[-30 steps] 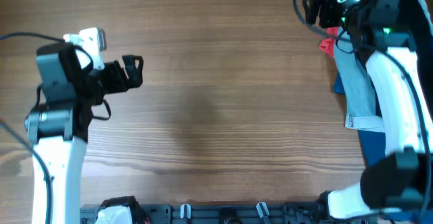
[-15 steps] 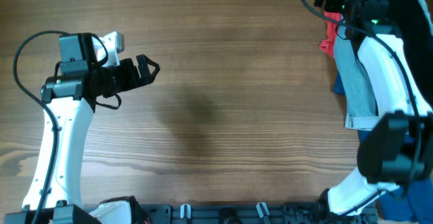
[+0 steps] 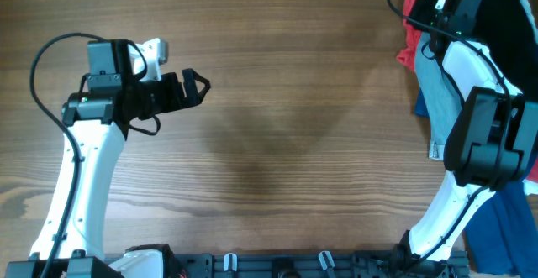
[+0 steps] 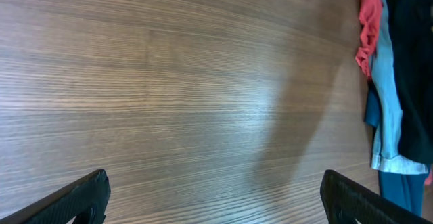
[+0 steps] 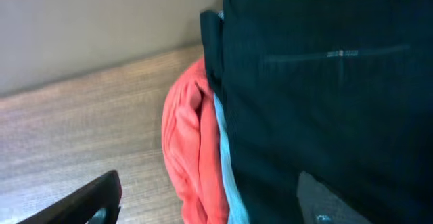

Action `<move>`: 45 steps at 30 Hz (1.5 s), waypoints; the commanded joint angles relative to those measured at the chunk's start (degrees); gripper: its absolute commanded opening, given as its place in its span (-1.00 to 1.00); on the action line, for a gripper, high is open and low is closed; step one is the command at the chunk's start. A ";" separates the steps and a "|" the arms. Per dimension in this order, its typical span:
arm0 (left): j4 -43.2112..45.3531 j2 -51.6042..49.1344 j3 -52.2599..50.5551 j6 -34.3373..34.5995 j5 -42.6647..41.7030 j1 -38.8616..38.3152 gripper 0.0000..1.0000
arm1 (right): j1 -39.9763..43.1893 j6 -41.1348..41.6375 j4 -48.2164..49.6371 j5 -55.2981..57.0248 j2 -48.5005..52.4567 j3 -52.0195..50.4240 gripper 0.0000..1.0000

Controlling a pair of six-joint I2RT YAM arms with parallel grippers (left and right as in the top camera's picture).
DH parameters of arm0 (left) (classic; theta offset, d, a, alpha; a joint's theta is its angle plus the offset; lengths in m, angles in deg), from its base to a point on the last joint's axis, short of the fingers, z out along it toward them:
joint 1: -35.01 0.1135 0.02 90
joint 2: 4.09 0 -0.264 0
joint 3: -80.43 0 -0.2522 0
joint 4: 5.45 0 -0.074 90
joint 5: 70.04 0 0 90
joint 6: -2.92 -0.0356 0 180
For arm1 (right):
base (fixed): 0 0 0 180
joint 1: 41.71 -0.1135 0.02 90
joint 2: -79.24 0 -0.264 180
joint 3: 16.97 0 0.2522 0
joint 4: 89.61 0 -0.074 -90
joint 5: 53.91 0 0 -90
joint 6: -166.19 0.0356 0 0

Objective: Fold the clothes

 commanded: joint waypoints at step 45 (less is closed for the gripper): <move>1.92 -1.84 0.87 0.33 -0.24 -2.03 1.00 | 6.51 -2.21 -25.24 -16.09 -0.81 15.17 -0.14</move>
